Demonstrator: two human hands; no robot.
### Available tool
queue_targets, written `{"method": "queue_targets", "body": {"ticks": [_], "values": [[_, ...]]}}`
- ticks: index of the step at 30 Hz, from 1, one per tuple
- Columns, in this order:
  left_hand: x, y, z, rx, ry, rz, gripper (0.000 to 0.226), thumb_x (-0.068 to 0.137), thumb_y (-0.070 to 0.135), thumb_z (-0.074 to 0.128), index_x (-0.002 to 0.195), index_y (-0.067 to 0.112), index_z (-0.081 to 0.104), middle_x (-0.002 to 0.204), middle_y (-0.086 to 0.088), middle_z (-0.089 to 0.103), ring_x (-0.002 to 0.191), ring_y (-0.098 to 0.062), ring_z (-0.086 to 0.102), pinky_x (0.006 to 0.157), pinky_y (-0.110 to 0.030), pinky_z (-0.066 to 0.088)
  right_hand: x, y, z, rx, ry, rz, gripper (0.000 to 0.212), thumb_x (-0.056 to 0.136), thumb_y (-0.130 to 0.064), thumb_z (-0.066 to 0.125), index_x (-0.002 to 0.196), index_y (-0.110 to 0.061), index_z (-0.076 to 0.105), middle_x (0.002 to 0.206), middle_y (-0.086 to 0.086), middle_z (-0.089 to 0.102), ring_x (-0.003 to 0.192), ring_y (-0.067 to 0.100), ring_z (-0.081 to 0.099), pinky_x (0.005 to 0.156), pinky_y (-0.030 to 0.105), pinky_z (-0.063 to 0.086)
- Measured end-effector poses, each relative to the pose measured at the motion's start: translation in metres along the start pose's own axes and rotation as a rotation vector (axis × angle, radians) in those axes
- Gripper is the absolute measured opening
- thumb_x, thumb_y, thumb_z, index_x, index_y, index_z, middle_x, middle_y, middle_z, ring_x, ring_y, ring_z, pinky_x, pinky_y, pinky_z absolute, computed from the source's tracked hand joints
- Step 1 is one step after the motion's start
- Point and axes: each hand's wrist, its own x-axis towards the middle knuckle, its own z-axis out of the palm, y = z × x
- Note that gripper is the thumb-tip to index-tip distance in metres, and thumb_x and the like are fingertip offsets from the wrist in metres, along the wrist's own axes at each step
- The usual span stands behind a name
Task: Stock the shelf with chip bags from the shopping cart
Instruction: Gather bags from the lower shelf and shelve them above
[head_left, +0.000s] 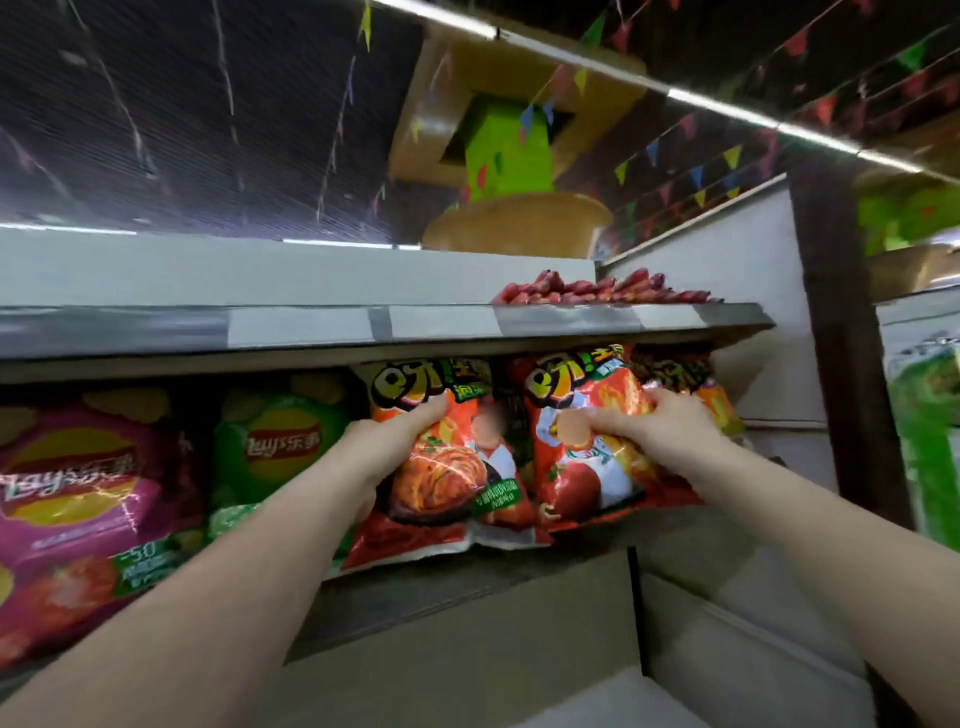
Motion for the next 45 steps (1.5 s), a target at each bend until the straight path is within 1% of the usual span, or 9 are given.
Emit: {"method": "queue_targets", "body": {"ticks": [4,12,17,20,28,33,37,41,45], "values": [[0.005,-0.002,0.011,0.025,0.119,-0.002,0.084,0.072,0.053,0.074,0.133,0.001,0.048,0.122,-0.017,0.06,0.105,-0.032,0.059,0.085,-0.035,0.045,0.017,0.004,0.01,-0.001,-0.064,-0.076,0.089,0.058,-0.066,0.073,0.123,-0.008,0.055,0.105,0.01,0.065,0.092,0.022,0.059,0.083,0.034,0.047],[0.016,-0.014,0.017,0.027,0.328,0.053,0.087,0.075,0.054,0.071,0.138,0.002,0.041,0.131,-0.018,0.054,0.115,-0.036,0.055,0.098,-0.04,0.043,0.04,0.019,0.028,0.09,-0.286,-0.099,0.06,0.074,-0.048,0.071,0.12,-0.014,0.052,0.116,0.005,0.06,0.104,0.021,0.056,0.093,0.036,0.046],[0.021,-0.024,0.018,0.017,0.399,0.088,0.077,0.08,0.048,0.069,0.135,0.0,0.044,0.128,-0.015,0.056,0.115,-0.036,0.055,0.095,-0.036,0.043,0.046,0.021,0.04,-0.035,-0.367,-0.184,0.059,0.085,-0.049,0.06,0.131,-0.015,0.044,0.123,0.004,0.05,0.101,0.013,0.038,0.081,0.024,0.03],[0.026,-0.028,0.017,0.074,0.44,0.105,0.074,0.082,0.049,0.067,0.133,0.0,0.044,0.127,-0.014,0.055,0.118,-0.037,0.052,0.1,-0.038,0.042,0.052,0.02,0.039,-0.089,-0.404,-0.182,0.066,0.084,-0.053,0.059,0.134,-0.014,0.041,0.132,0.007,0.05,0.11,0.021,0.048,0.077,0.027,0.038],[0.023,-0.034,0.021,0.322,0.472,0.133,0.079,0.086,0.058,0.054,0.133,-0.003,0.043,0.136,-0.022,0.048,0.124,-0.036,0.046,0.089,-0.032,0.035,0.06,0.014,0.037,-0.093,-0.503,-0.125,0.042,0.082,-0.049,0.063,0.106,-0.016,0.053,0.108,0.006,0.063,0.076,0.027,0.064,0.063,0.034,0.054],[0.018,-0.039,0.026,0.463,0.58,0.254,0.075,0.087,0.056,0.053,0.128,-0.005,0.038,0.131,-0.023,0.047,0.12,-0.038,0.047,0.093,-0.039,0.038,0.058,0.022,0.045,0.008,-0.42,-0.065,0.057,0.075,-0.052,0.068,0.118,-0.016,0.055,0.119,0.006,0.061,0.105,0.027,0.058,0.091,0.037,0.047],[0.013,-0.041,0.03,0.65,0.625,0.41,0.064,0.093,0.05,0.045,0.13,-0.001,0.034,0.128,-0.024,0.041,0.118,-0.037,0.045,0.091,-0.04,0.038,0.05,0.02,0.057,-0.035,-0.183,-0.185,0.086,0.077,-0.045,0.069,0.142,-0.004,0.03,0.137,0.013,0.046,0.125,0.029,0.043,0.098,0.037,0.039],[0.014,-0.043,0.029,0.881,0.591,0.467,0.07,0.09,0.06,0.035,0.135,0.006,0.035,0.125,-0.021,0.043,0.118,-0.034,0.041,0.096,-0.039,0.034,0.048,0.006,0.057,-0.01,-0.01,-0.309,0.08,0.085,-0.044,0.062,0.144,-0.006,0.025,0.148,0.012,0.03,0.134,0.027,0.032,0.103,0.037,0.032],[0.013,-0.043,0.031,0.796,0.457,0.424,0.095,0.064,0.08,0.033,0.13,0.012,0.039,0.116,-0.012,0.042,0.113,-0.03,0.043,0.091,-0.04,0.04,0.053,0.003,0.06,-0.104,-0.052,-0.314,0.067,0.089,-0.043,0.055,0.141,-0.007,0.032,0.142,0.015,0.034,0.128,0.03,0.037,0.097,0.035,0.035]]}}
